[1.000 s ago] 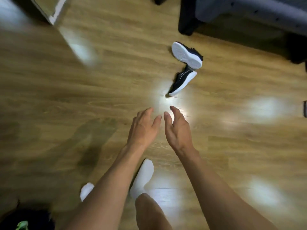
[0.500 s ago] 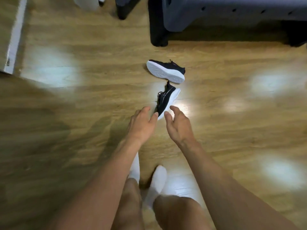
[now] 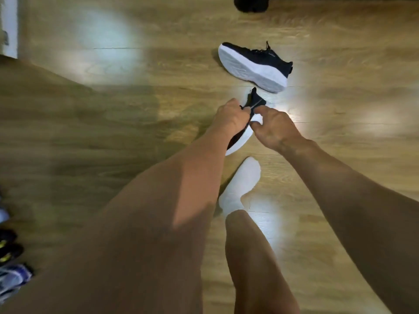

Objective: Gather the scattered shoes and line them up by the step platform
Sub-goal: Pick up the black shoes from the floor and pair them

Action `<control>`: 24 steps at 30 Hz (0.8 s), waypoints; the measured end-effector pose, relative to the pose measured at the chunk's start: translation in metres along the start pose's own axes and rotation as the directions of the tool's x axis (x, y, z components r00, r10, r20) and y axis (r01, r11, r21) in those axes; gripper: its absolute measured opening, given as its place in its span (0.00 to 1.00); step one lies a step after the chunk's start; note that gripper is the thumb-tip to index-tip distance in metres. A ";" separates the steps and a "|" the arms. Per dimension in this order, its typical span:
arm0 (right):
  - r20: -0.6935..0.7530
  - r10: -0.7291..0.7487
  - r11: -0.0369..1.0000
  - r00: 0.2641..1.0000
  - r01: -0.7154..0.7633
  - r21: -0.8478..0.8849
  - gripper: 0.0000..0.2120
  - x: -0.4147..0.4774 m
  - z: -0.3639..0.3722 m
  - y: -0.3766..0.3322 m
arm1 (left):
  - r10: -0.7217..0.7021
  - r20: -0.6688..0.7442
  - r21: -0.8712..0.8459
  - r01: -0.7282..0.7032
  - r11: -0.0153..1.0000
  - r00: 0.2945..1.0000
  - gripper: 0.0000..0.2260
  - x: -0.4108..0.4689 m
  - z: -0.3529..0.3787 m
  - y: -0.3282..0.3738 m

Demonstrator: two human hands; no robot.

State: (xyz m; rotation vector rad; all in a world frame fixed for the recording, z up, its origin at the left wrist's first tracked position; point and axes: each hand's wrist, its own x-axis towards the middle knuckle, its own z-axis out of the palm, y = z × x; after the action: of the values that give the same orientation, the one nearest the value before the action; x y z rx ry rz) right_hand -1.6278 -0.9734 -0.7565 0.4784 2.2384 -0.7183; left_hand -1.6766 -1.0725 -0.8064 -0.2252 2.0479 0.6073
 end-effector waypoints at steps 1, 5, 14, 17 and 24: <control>0.006 -0.014 1.000 1.000 0.014 -0.002 0.17 0.013 0.002 0.004 | -0.016 -0.003 0.008 0.016 1.000 1.000 0.17 0.012 0.005 0.001; 0.024 -0.045 0.997 0.999 0.047 -0.068 0.16 0.069 0.015 0.024 | -0.013 0.006 0.040 0.013 0.999 1.000 0.15 0.057 0.031 0.003; 0.253 -0.170 0.838 0.952 0.275 -0.472 0.23 0.165 0.058 0.075 | 0.008 0.170 0.094 -0.024 0.995 0.985 0.12 0.144 0.079 -0.014; 0.310 -0.137 0.710 0.941 0.311 -0.631 0.28 0.176 0.069 0.083 | 0.057 0.160 0.107 -0.075 0.991 0.985 0.23 0.152 0.090 -0.019; 0.249 -0.236 0.674 0.939 0.343 -0.654 0.13 0.178 0.063 0.068 | 0.072 0.110 0.110 -0.084 0.990 0.991 0.19 0.153 0.083 -0.020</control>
State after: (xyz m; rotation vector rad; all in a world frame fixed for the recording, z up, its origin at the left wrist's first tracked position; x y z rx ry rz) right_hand -1.6776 -0.9385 -0.9480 -0.3087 2.2574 -0.0067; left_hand -1.6867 -1.0355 -0.9773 -0.0440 1.9887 0.5363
